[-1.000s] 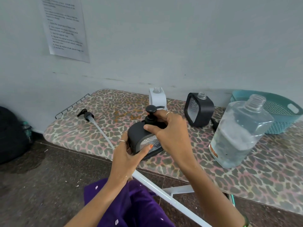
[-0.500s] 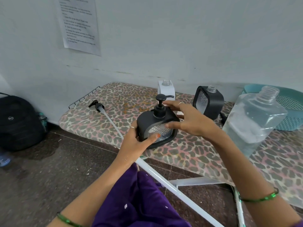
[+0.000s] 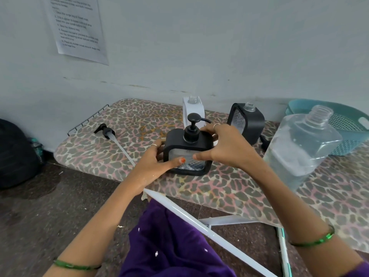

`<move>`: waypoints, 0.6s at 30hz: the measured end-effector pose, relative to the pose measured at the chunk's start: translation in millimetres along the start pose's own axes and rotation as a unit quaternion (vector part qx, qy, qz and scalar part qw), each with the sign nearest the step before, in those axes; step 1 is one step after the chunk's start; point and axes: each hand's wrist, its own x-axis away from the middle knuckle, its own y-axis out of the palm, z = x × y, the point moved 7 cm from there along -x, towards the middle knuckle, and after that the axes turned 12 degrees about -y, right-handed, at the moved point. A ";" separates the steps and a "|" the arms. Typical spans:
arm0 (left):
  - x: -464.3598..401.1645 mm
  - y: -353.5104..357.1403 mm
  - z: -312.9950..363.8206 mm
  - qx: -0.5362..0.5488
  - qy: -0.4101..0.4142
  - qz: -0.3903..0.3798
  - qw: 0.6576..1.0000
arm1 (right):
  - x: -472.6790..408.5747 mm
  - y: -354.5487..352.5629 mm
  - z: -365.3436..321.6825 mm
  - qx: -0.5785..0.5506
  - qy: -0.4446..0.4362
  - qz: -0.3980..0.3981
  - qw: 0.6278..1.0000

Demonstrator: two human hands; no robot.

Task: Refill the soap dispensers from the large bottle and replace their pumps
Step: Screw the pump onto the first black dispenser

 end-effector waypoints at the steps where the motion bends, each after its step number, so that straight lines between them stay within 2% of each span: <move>1: -11.9 5.2 14.5 -0.022 -0.003 -0.010 1.000 | -2.1 -15.8 2.8 0.016 0.010 0.033 0.999; 5: -16.9 9.1 8.7 -0.137 -0.036 -0.025 0.990 | 2.5 -24.4 -7.5 0.030 0.017 0.062 0.997; 8: -19.2 12.5 -0.7 -0.242 -0.069 -0.045 0.967 | 4.3 -52.1 -28.5 0.047 0.005 0.113 0.993; 11: -27.1 15.6 0.9 -0.326 -0.094 -0.030 0.940 | 4.8 -101.4 -43.5 0.024 -0.003 0.174 0.984; 15: -38.3 31.9 13.9 -0.474 -0.098 0.014 0.875 | 20.1 -179.2 -29.2 -0.067 0.016 0.290 0.955; 18: -42.0 48.4 27.6 -0.561 -0.090 0.024 0.823 | 39.6 -228.8 -0.8 -0.065 0.057 0.361 0.928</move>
